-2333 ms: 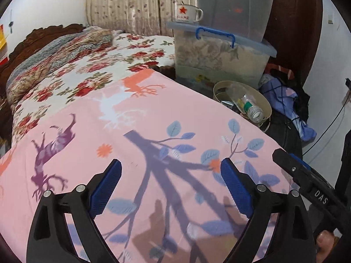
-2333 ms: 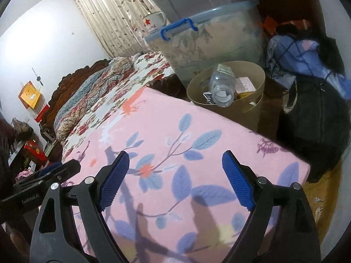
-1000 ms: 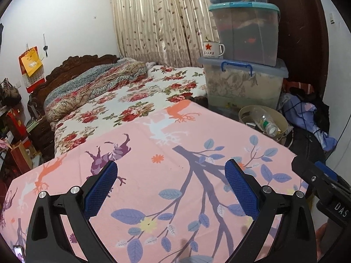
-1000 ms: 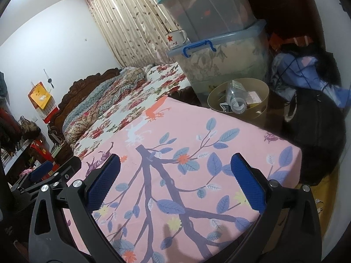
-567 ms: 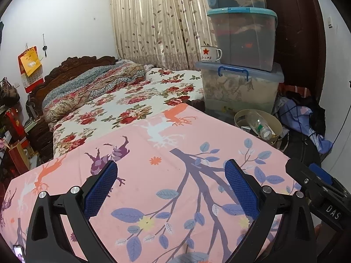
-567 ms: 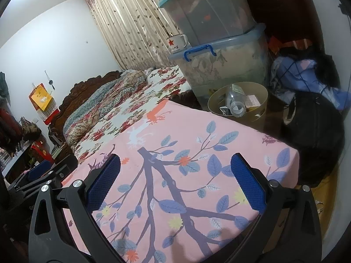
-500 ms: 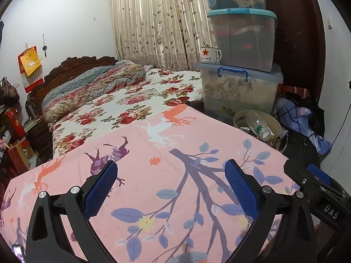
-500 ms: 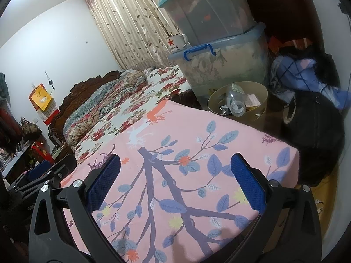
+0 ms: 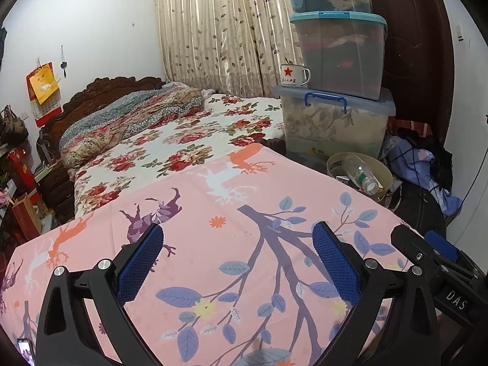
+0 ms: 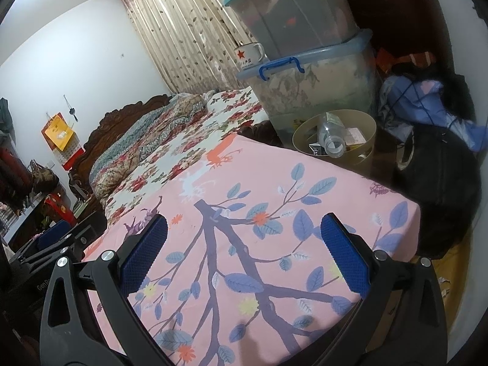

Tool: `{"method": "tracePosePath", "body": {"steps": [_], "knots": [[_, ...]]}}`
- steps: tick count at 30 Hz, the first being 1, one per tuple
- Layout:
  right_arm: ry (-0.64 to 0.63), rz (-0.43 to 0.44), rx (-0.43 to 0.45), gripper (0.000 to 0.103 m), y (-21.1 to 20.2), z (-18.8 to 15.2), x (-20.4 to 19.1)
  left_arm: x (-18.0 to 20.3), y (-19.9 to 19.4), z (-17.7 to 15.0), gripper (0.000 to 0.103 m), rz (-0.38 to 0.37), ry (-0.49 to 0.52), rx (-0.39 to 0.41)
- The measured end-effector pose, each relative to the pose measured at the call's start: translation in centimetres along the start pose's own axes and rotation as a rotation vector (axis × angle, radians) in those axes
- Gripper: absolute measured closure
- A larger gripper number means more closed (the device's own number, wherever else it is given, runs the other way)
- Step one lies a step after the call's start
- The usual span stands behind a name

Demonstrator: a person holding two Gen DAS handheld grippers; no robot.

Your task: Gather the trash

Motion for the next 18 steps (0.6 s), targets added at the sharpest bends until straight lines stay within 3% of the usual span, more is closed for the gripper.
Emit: {"method": "tracePosePath", "body": {"steps": [18], "knots": [[0.003, 0.004, -0.004, 0.004, 0.13, -0.27, -0.24, 0.08, 0.0, -0.13, 0.009, 0.029, 0.004, 0.004]]}}
Point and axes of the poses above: each gripper's, at about its wrist camera, not at the fingertips, and y roughly the way its jaws point, x to its right, z to its top, the point moved 1 cm from there along y, roughly the way its jaws point, and after that the axes turned 4 degrees about -y, right-handed, at the moved point
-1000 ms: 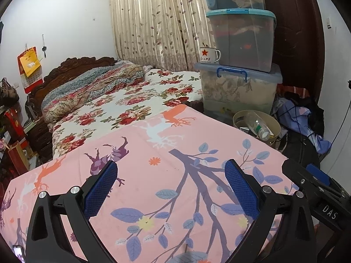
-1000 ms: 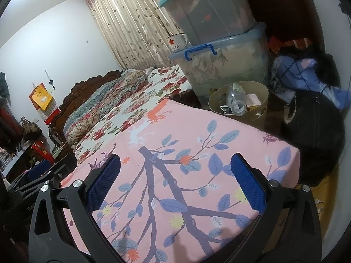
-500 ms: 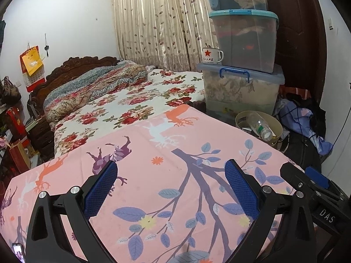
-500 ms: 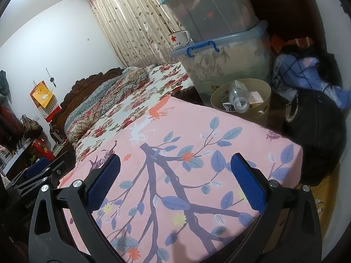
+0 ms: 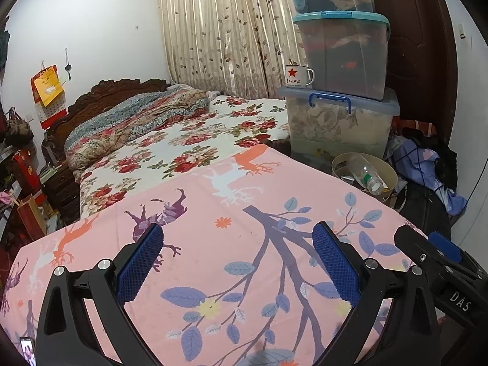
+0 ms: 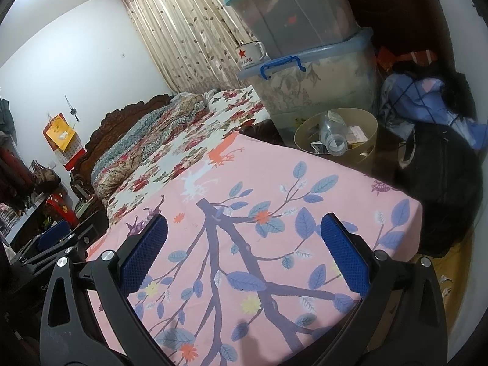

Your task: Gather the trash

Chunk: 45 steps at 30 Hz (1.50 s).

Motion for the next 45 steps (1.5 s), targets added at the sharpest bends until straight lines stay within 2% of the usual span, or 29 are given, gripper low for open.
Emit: {"method": "tracePosePath", "body": {"steps": [45], "knots": [[0.004, 0.001, -0.002, 0.004, 0.02, -0.32, -0.16, -0.57, 0.37, -0.82, 0.009, 0.017, 0.007, -0.012]]}}
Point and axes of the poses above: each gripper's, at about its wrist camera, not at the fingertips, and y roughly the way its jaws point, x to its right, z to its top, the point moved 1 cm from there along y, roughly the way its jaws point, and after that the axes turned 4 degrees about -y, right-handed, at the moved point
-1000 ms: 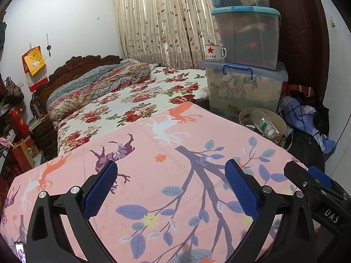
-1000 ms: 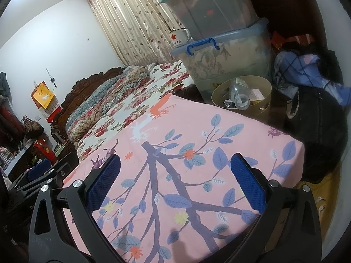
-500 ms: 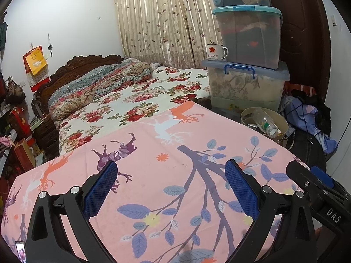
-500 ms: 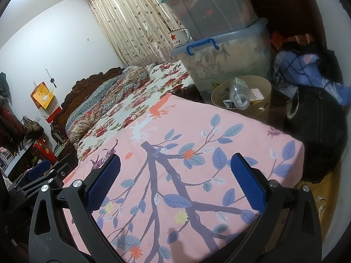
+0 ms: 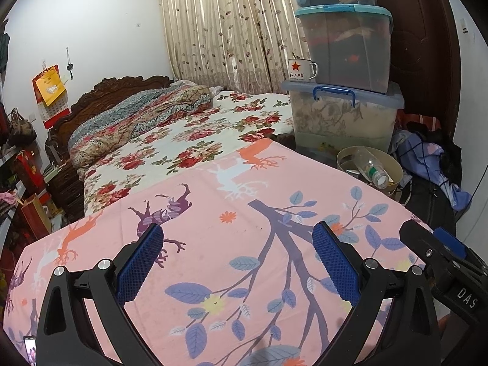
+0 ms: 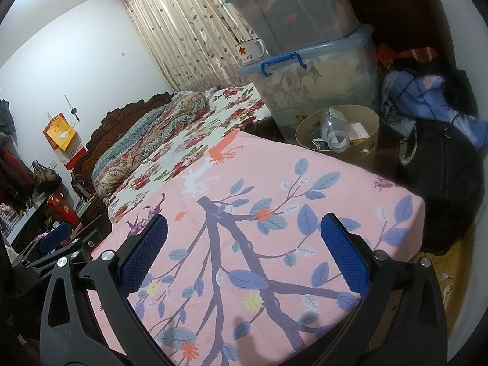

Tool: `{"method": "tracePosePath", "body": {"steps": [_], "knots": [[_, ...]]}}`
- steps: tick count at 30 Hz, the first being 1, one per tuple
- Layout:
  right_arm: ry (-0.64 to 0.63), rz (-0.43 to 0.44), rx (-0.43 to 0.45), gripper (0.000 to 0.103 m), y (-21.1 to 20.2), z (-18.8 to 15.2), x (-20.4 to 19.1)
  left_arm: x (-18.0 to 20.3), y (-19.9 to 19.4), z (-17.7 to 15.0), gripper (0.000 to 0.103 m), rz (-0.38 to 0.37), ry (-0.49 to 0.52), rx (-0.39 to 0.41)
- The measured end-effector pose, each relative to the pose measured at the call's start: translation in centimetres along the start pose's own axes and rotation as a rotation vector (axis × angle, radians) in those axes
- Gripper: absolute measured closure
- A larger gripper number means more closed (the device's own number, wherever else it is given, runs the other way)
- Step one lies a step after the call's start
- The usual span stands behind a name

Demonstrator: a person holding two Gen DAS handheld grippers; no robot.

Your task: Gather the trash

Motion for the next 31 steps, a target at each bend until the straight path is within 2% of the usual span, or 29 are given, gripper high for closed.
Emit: {"method": "tracePosePath", "body": {"steps": [31], "knots": [[0.005, 0.007, -0.021, 0.004, 0.9, -0.7, -0.2, -0.4, -0.3, -1.3, 0.009, -0.025, 0.028, -0.01]]}}
Point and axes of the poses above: each gripper's, at about its wrist camera, not at the fingertips, and y roughly the way its jaws point, x to its right, z to its top, the point moved 1 cm from there along y, roughly the way its jaws point, and after that the axes turned 4 degrees about -y, right-handed, at the moved point
